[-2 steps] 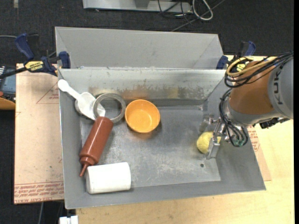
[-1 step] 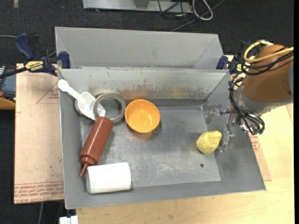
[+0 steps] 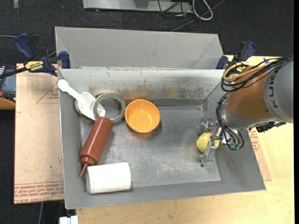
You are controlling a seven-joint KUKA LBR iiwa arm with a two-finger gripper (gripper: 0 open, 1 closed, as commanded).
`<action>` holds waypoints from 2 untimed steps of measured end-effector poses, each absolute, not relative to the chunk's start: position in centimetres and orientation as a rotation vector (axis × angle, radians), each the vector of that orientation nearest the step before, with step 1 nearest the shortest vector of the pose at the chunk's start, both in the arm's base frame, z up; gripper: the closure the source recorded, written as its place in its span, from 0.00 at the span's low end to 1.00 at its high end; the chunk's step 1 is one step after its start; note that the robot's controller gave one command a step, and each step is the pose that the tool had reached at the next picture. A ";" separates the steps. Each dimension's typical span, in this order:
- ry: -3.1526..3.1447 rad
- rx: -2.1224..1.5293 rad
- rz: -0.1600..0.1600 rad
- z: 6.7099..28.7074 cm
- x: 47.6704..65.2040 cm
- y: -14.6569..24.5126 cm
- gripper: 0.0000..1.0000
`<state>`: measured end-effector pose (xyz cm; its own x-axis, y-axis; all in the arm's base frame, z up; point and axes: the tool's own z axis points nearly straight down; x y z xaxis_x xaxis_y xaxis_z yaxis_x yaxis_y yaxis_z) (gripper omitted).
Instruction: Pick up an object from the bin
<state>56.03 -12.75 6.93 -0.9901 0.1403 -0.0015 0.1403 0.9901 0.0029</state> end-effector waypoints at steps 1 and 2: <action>3.112 -0.029 -0.007 7.0 55.9 -14.5 0.00; 3.130 0.146 0.004 7.1 57.3 -14.3 1.00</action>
Offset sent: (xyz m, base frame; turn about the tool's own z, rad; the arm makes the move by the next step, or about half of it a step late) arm 0.0109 -0.0163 0.0007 -0.0465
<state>57.25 -14.31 7.06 -0.9956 0.0929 -0.0076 0.0929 0.9957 0.0030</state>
